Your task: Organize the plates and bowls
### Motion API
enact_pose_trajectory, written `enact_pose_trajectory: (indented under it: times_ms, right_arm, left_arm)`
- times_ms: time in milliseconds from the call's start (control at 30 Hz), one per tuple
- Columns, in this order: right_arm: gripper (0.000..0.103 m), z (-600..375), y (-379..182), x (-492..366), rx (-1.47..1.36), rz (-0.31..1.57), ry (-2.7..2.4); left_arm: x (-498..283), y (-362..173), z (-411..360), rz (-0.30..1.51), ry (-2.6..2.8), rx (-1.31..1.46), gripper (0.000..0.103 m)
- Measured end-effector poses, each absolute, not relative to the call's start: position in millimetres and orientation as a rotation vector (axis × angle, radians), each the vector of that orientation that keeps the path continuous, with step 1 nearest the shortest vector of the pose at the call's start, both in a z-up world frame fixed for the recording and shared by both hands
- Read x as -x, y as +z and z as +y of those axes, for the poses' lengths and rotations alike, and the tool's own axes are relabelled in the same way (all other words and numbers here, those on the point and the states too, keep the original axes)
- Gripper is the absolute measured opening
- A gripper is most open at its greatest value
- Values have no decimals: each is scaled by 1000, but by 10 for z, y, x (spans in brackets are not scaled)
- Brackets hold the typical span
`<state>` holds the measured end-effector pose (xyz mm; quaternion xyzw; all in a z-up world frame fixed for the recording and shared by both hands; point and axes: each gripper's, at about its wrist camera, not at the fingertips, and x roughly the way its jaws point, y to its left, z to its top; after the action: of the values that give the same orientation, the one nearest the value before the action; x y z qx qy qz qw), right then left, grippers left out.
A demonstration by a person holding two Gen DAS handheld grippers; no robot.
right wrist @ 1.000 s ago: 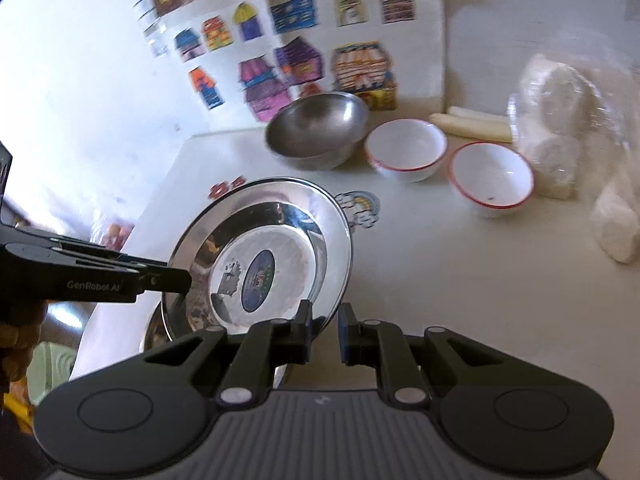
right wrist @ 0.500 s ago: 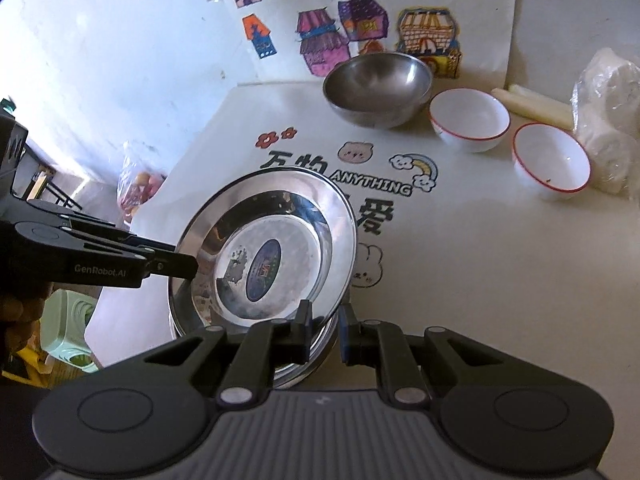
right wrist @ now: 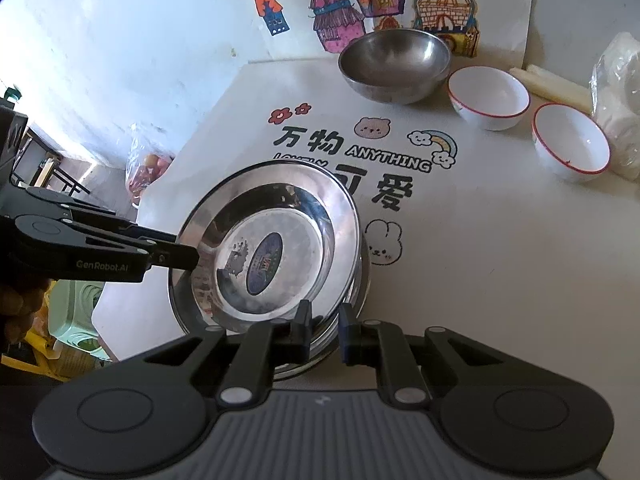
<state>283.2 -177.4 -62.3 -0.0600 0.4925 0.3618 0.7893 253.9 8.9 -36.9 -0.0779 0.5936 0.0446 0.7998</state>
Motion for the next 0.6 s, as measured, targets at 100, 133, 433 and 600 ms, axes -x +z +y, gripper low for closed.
enact_pose_trajectory:
  times_ms: [100,133,433,600]
  right_arm:
    - [16,-1762,-639,-2838,132,1071,782]
    - [16,-1757,-644,-2840,132,1075,784]
    - [17,-1743,-696,-2877,130,1112,779]
    - [17,-1731,-705,-2880,131,1121,780]
  left_arm:
    - [-2543,-382,81,1284,97,156,24]
    - [-2548,-389,80,1289,97,152,24]
    - [-2559,-439,41,1321,88,127,24]
    - [-2573,-466,45,1329,88,117,24]
